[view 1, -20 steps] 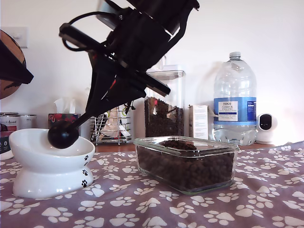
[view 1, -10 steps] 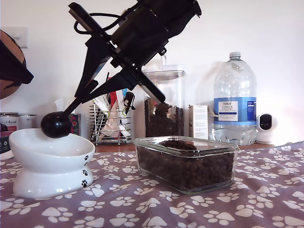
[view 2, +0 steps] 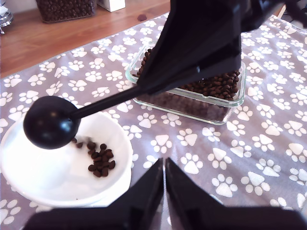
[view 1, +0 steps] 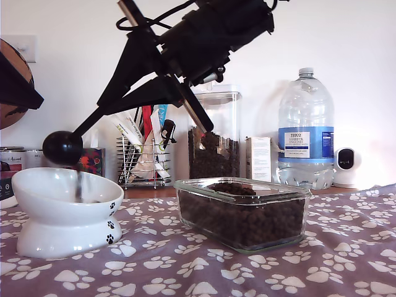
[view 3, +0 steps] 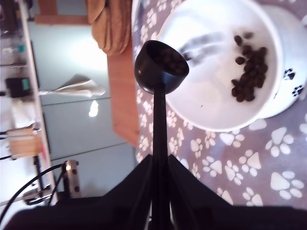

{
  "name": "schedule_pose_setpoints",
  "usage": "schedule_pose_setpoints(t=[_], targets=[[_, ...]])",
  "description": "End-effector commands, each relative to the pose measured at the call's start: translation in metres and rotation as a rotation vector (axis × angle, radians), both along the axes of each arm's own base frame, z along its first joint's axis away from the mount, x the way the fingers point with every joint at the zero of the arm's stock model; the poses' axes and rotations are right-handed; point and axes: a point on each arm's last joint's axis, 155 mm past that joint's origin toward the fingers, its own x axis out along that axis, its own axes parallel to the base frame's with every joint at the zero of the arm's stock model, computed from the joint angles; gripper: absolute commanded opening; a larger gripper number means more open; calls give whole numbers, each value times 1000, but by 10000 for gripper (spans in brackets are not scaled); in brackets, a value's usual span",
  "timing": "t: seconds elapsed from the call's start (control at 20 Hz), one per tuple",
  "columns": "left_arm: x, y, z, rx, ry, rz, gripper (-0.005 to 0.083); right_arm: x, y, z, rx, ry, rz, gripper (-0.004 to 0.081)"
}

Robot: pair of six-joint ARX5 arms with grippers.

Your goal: Measure one spoon of cat food and pour it into the food bowl

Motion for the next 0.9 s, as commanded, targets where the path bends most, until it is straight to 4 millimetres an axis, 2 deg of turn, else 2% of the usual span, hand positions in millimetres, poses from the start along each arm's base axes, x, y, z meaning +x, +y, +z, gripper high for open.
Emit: schedule_pose_setpoints(t=[0.0, 0.15, 0.4, 0.85], targets=[[0, 0, -6, 5, 6, 2, -20, 4, -1, 10, 36, 23, -6, -13], [0, 1, -6, 5, 6, 2, -20, 10, -4, 15, 68, 101, -51, -13], [0, 1, -6, 5, 6, 2, -20, 7, 2, 38, 174, 162, -17, -13], [0, 1, -6, 5, 6, 2, -20, 17, -3, 49, 219, 181, -37, -13]])
